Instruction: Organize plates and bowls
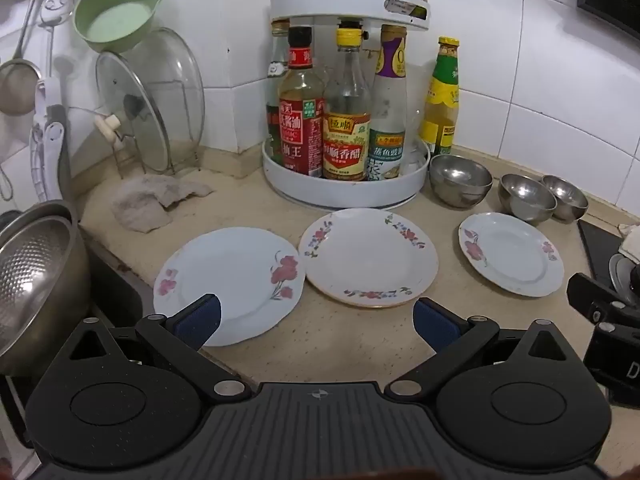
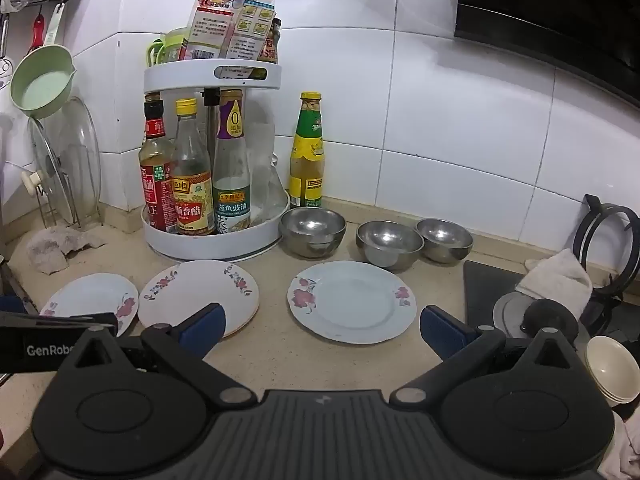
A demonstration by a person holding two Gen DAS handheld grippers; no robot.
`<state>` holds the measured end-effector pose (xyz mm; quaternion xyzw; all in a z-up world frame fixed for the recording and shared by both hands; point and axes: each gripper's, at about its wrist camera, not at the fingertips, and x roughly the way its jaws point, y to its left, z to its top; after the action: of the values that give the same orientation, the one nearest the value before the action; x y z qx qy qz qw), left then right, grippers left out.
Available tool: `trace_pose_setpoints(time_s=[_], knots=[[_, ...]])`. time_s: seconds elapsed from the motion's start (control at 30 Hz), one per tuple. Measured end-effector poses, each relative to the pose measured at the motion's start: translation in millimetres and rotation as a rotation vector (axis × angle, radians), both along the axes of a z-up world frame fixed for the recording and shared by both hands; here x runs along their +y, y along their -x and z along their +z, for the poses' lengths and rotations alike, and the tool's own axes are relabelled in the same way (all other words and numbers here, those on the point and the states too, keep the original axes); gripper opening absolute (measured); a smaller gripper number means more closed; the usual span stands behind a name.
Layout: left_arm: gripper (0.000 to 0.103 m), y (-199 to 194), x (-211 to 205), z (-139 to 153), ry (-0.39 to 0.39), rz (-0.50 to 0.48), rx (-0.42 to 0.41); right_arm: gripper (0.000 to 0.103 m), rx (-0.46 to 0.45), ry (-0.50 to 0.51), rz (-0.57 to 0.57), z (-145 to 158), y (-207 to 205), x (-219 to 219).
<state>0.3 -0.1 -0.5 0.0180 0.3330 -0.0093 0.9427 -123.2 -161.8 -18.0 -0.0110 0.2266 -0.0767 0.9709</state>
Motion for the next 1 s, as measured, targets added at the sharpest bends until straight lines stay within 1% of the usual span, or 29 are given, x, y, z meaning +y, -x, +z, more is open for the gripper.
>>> trace_pose_setpoints(time_s=[0.07,0.1,0.17,0.23,0.33,0.73,1.0], knots=[[0.103,0.4,-0.5,-0.6,0.002,-0.001,0.006,0.101,0.001,0.002,-0.003,-0.6,0.5,-1.3],[0.103,-0.5,8.7,-4.7,0.020,0.002,0.013,0.101,0.002,0.001,-0.003,-0.9,0.7,-2.1],[0.103,1.5,13.1,-6.2,0.025,0.001,0.021,0.101,0.007,0.002,-0.005,-1.7,0.9,-3.6],[0.103,2.3,12.5,-7.5,0.010,0.003,0.031,0.101,0.008,0.003,-0.006,-2.1,-0.3,2.1],[0.103,3.4,10.4,-8.5,0.006,0.008,0.034,0.101,0.006,0.011,-0.004,-3.4,-0.5,3.3],[0.103,3.1,10.2,-6.5,0.023,0.010,0.028,0.101,0.013,0.034,-0.019,-6.4,-6.6,7.5],[0.103,1.2,11.8,-7.2,0.023,0.012,0.026,0.101,0.020,0.038,-0.008,-5.3,-11.4,13.5]])
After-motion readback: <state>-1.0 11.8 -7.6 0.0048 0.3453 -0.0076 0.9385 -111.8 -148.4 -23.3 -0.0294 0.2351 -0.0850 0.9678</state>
